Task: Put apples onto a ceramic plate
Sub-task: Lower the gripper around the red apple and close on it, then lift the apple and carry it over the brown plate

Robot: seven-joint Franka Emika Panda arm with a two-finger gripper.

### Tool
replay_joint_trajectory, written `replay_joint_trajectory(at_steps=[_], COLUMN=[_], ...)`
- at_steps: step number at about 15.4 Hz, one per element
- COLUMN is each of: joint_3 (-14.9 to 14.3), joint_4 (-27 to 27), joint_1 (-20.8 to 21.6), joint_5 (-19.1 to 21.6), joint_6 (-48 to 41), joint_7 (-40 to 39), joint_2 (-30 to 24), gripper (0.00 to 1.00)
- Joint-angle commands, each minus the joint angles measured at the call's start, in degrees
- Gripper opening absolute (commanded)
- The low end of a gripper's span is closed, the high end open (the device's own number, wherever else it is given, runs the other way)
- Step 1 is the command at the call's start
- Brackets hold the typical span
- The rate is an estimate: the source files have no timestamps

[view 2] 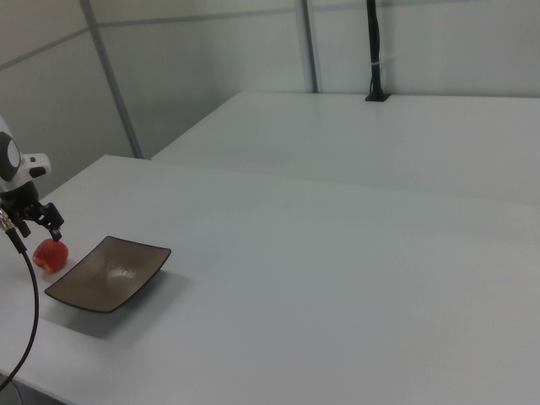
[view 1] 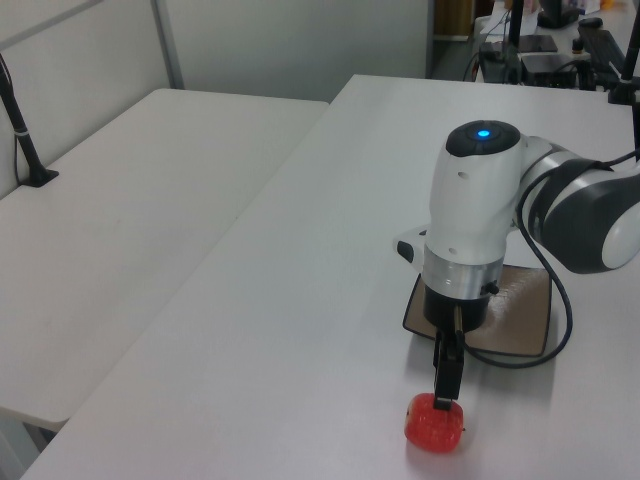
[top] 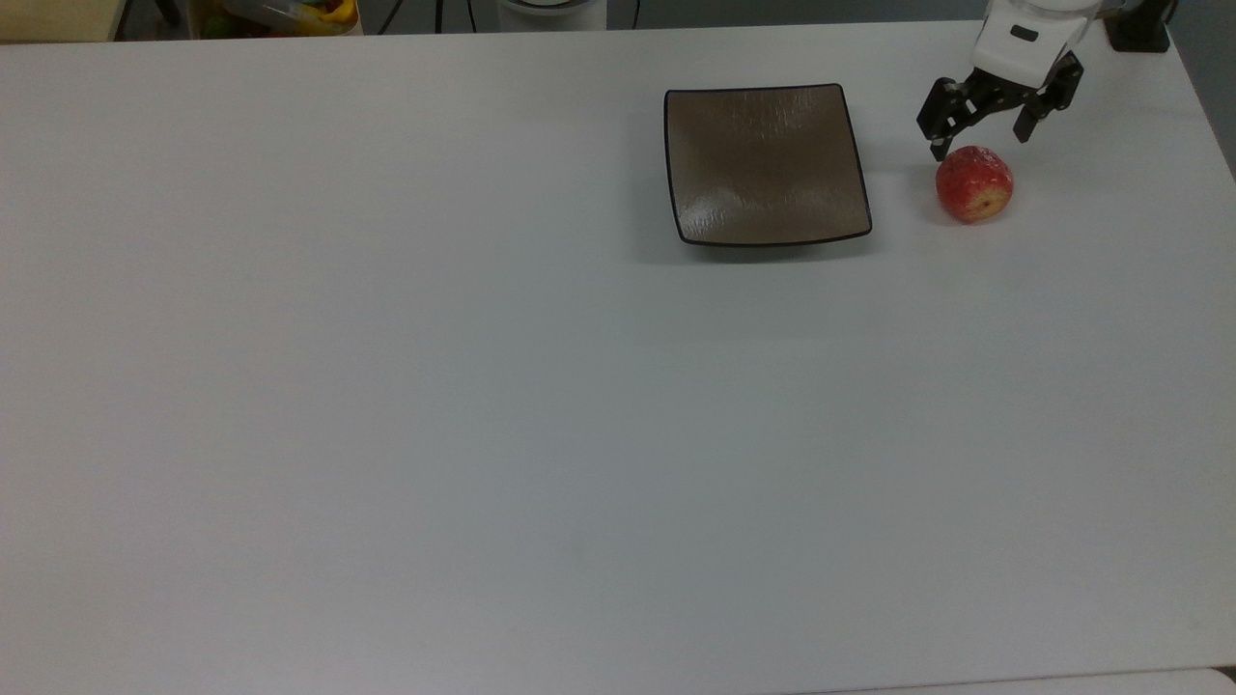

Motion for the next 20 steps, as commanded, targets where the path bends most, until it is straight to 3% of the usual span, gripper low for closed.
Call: replay_joint_trajectory(at_steps=[1,10,12,13,14,20], joint_3=[-0.8,-0.8,-0.8,-0.8,-0.8,-0.6], joint_4=[2.8,4.0,3.9,3.9,3.9,3.6], joint_1=[1.6,1.9,2.4,2.3,2.3,1.1], joint_5=[-1.5,-4.9,-6.3,-6.3,-6.4,-6.5], joint_6=[2.0,3.7,3.7,3.8,3.8,3.8], joint_7=[1.8,3.3,3.4,3.9,4.7,5.2], joint_2=[3.1,7.1,7.2,7.2,7.2,3.9], gripper=[1.0,1.0,0.75,0.5,0.43,0.42])
